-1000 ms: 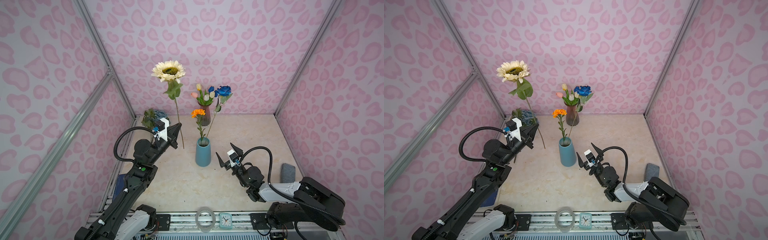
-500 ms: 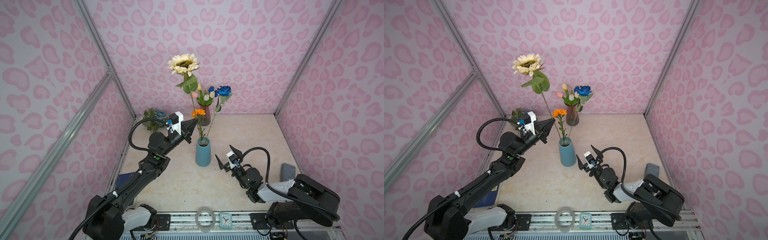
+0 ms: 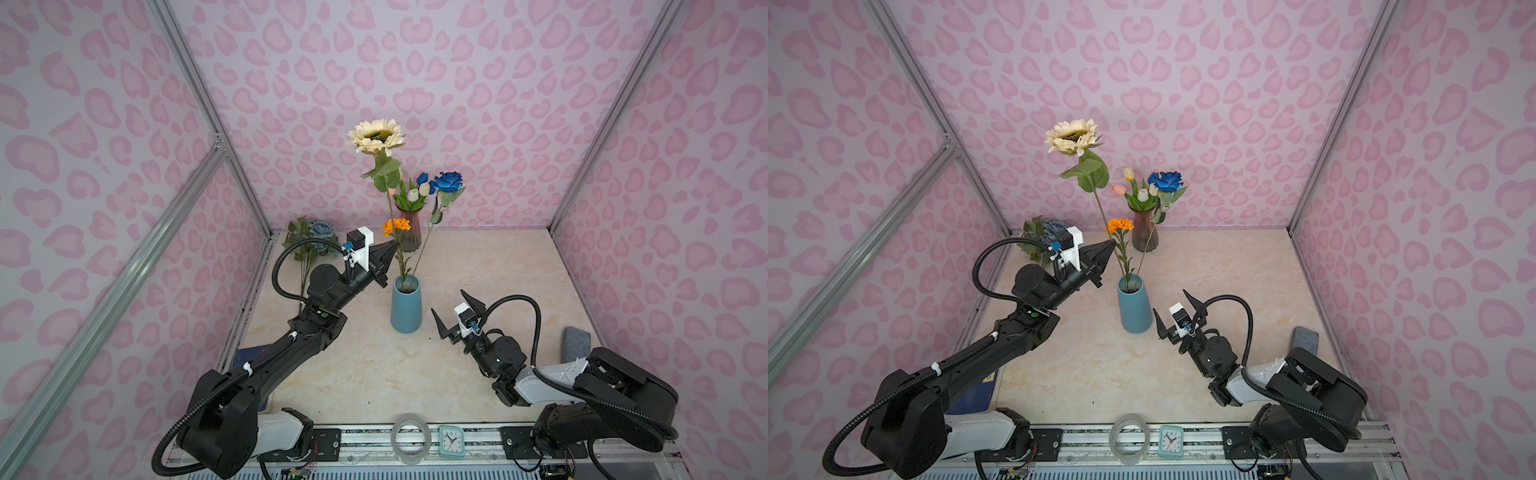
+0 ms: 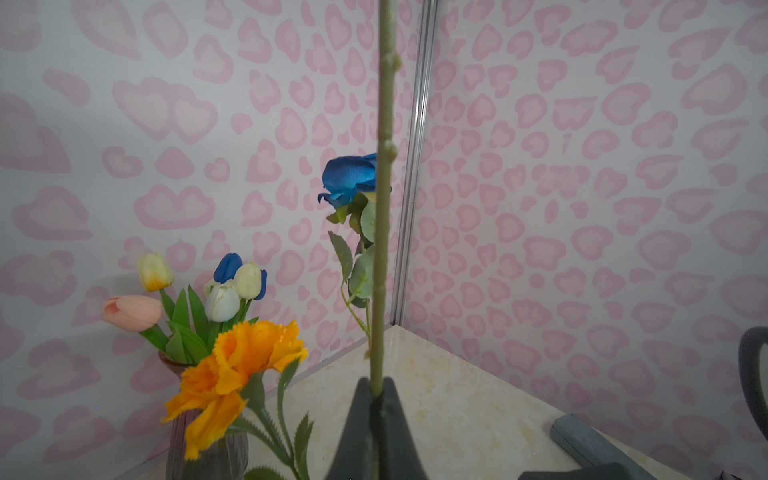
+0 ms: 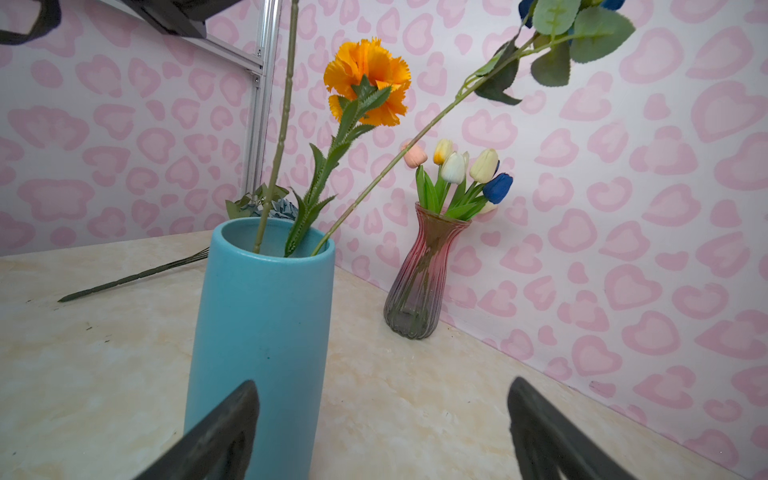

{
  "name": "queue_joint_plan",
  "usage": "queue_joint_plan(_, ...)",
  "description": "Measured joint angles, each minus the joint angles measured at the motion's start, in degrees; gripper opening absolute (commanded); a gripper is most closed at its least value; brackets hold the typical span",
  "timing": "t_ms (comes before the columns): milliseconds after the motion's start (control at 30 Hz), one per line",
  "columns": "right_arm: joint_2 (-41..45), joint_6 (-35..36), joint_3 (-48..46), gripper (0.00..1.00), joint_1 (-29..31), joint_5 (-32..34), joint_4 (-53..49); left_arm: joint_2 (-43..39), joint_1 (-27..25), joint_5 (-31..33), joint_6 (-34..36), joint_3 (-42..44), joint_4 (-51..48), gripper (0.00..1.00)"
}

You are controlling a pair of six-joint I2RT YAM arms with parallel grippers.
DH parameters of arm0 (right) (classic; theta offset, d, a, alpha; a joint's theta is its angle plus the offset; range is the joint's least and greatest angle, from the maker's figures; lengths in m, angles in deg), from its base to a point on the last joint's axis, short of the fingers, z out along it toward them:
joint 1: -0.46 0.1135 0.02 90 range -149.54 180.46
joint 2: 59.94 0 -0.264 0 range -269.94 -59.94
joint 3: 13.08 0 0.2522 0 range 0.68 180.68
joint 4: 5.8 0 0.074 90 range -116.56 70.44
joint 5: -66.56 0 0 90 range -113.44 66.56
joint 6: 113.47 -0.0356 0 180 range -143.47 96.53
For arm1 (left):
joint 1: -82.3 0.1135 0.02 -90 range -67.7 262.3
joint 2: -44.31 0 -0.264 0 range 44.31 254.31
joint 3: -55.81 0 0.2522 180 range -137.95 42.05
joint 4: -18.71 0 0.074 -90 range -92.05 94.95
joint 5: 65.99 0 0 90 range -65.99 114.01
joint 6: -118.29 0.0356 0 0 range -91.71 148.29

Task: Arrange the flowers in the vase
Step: 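Carry the sunflower toward the teal vase mouth with the left gripper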

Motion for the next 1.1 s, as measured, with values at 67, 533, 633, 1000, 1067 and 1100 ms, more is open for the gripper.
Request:
queue_joint_plan(67,-0.2,0.0,0.0,0.93,0.0,0.0,0.0,-0.1,0.0,0.5,0.3,1.3,-0.4,0.03)
queue_joint_plan(533,-2.1,0.5,0.0,0.94,0.0,-1.4,0.2,-0.1,-0.2,3.1,2.8,4.6,-1.9,0.03)
queue_joint_plan(633,-2.6,0.5,0.0,0.94,0.0,-1.6,0.2,0.5,-0.5,3.1,2.1,5.2,-1.4,0.03)
queue_joint_plan(1000,-3.5,0.9,0.1,0.94,0.0,-1.8,0.7,-1.2,-2.4,4.6,0.9,9.3,-0.7,0.10)
queue_joint_plan(1067,-3.7,0.9,0.1,0.94,0.0,-1.8,0.8,-1.5,-2.8,5.0,0.9,10.1,-0.5,0.10)
queue_joint_plan(1100,-3.8,0.9,0.1,0.94,0.0,-1.8,0.9,-1.6,-2.9,5.2,1.0,10.4,-0.5,0.10)
